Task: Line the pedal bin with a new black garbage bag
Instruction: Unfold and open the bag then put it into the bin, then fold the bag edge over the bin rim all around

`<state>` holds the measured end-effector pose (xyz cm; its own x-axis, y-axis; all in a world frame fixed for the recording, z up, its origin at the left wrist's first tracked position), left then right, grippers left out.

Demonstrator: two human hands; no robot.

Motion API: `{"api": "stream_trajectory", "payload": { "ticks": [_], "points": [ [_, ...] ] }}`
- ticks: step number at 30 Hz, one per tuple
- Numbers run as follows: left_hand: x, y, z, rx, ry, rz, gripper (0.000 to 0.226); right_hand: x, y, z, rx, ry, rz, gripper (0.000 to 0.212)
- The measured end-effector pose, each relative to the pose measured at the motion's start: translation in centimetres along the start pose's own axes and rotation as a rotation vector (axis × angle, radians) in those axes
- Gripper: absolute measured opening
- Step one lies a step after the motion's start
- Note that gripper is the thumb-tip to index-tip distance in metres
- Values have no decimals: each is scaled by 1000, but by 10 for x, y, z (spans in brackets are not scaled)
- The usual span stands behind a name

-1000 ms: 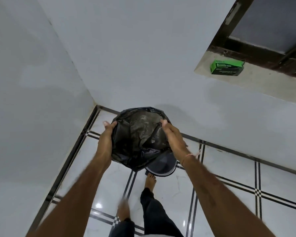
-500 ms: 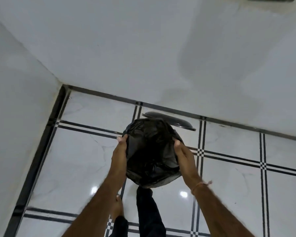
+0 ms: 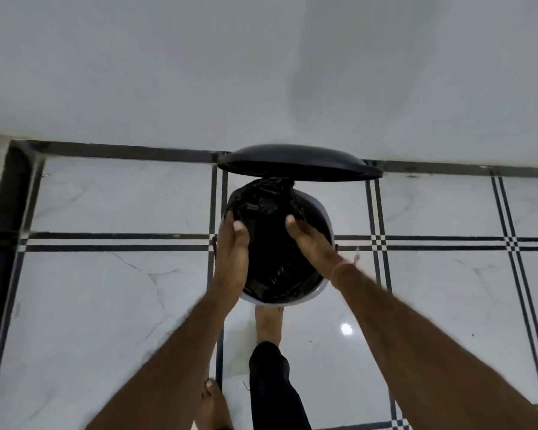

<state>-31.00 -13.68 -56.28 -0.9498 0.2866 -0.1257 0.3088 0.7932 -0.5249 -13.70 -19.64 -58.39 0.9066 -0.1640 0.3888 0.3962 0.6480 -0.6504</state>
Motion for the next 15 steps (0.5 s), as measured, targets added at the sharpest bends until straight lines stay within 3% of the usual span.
{"api": "stream_trajectory", "payload": {
  "ticks": [4, 7, 10, 15],
  "points": [
    [6, 22, 22, -87, 167, -44, 61, -3, 23, -6, 28, 1, -55, 74],
    [30, 22, 38, -2, 172, -170, 50, 1, 23, -20, 46, -41, -113, 65],
    [47, 13, 45, 20, 215, -177, 42, 9, 19, -30, 68, 18, -162, 61],
    [58, 8, 24, -79, 621, -480, 74, 22, 12, -41, 83, -21, -209, 49]
  ]
}}
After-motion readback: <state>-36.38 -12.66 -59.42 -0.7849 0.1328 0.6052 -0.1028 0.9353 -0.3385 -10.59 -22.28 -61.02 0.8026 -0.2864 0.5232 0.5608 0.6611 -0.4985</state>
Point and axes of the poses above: each hand's wrist, its own y-axis towards the middle knuckle, its own x-axis out of the back of the hand, z = x × y, the point moved 4 cm from there along y, towards the middle knuckle, and after that the axes turned 6 degrees about -y, right-handed, at the moved point
